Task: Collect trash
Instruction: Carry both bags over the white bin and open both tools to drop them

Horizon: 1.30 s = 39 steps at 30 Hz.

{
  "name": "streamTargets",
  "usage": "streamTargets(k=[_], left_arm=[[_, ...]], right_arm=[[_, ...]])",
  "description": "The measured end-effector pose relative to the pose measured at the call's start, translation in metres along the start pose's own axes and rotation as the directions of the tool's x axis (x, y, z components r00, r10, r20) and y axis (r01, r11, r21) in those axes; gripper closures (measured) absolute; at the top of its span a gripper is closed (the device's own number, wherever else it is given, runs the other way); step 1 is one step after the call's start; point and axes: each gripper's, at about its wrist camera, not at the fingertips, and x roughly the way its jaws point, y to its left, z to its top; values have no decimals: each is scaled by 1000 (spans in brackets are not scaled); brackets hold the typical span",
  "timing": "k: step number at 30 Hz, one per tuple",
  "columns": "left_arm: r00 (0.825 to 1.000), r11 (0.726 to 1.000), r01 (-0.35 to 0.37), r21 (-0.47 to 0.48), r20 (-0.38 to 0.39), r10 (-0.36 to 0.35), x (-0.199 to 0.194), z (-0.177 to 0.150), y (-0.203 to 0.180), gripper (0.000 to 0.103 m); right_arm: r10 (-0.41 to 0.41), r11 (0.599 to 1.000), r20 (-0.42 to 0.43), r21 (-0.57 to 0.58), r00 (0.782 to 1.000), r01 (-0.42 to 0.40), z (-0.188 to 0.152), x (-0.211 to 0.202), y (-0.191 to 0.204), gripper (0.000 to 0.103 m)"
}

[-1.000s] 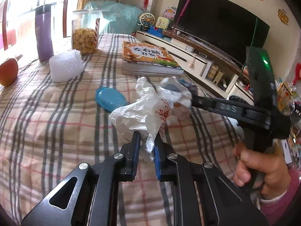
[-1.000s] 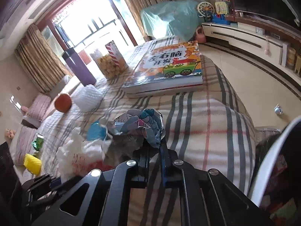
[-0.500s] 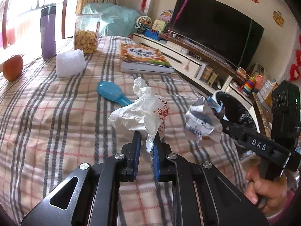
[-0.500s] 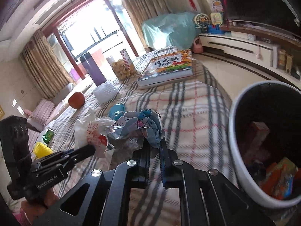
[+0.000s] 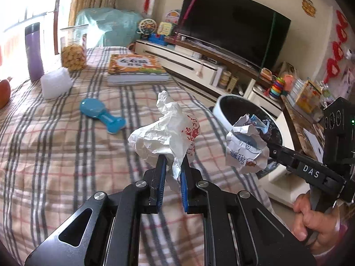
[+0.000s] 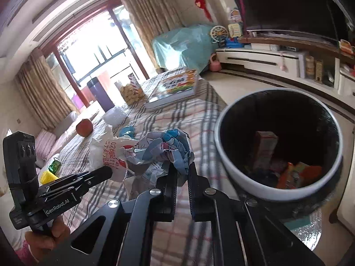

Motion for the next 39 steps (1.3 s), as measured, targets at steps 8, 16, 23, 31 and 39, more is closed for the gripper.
streamTargets(k=[8,16,23,31,39], left_arm=[[999,998,40,54,-13,-39,6,0,-27,92],[997,993,75,86,-30,-72,13,4,-48,92],[995,989,95,117,-39,-91,20,11,-66,92],[992,981,121,151,-44,-115,29,22,-88,92],[990,974,137,180,-55,-129,41,32,-107,92]], right_arm=[[-38,998,30,53,999,36,-7,-25,-27,94],[-87,992,60,98,994,81,-7,-44,-53,94],[-130,983,81,139,988,118,-5,-56,-76,94],[-160,976,92,167,983,143,2,-63,-94,94],[-182,970,104,180,978,161,12,-65,-106,94]])
